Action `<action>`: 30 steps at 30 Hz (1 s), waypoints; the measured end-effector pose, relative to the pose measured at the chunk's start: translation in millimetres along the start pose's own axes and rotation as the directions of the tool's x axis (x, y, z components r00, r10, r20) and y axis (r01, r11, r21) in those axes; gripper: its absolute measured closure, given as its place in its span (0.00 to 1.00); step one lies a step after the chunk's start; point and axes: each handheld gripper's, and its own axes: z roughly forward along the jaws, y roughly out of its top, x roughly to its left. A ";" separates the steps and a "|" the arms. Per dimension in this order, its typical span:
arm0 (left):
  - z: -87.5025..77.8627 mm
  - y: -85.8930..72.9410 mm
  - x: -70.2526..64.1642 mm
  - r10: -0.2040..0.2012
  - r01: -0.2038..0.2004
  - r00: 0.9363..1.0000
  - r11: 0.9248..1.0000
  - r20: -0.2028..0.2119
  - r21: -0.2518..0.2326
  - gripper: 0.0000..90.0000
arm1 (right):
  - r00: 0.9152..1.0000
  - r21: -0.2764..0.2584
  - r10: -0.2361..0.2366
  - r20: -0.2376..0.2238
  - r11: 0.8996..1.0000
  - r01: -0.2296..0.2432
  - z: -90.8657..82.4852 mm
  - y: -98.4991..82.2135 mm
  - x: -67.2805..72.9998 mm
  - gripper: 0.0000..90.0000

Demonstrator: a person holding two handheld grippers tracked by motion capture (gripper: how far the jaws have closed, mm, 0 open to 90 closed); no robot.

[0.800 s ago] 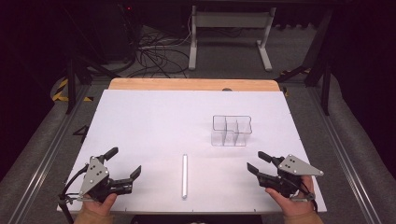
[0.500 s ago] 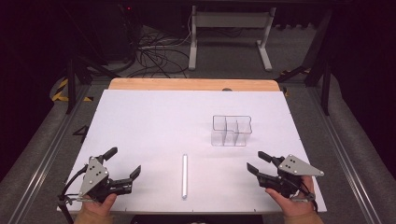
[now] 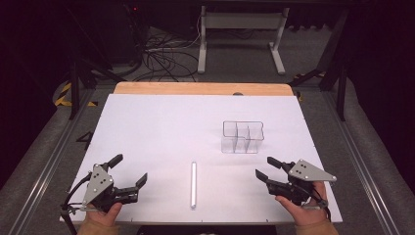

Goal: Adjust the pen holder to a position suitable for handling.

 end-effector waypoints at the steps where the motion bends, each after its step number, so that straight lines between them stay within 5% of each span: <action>1: -0.2 -0.1 0.1 0.001 -0.001 1.000 1.000 0.001 0.001 0.06 | 1.000 0.001 -0.001 -0.005 1.000 0.001 1.4 2.3 0.6 0.44; 17: -2.6 -0.5 3.2 -0.007 0.007 1.000 1.000 -0.004 -0.007 0.06 | 0.994 0.012 -0.046 -0.096 0.999 0.047 35.5 46.6 17.7 0.42; 30: -2.7 -1.0 2.5 -0.006 0.006 1.000 1.000 -0.007 -0.004 0.06 | 0.992 0.021 -0.036 -0.124 0.999 0.039 45.3 56.4 27.1 0.40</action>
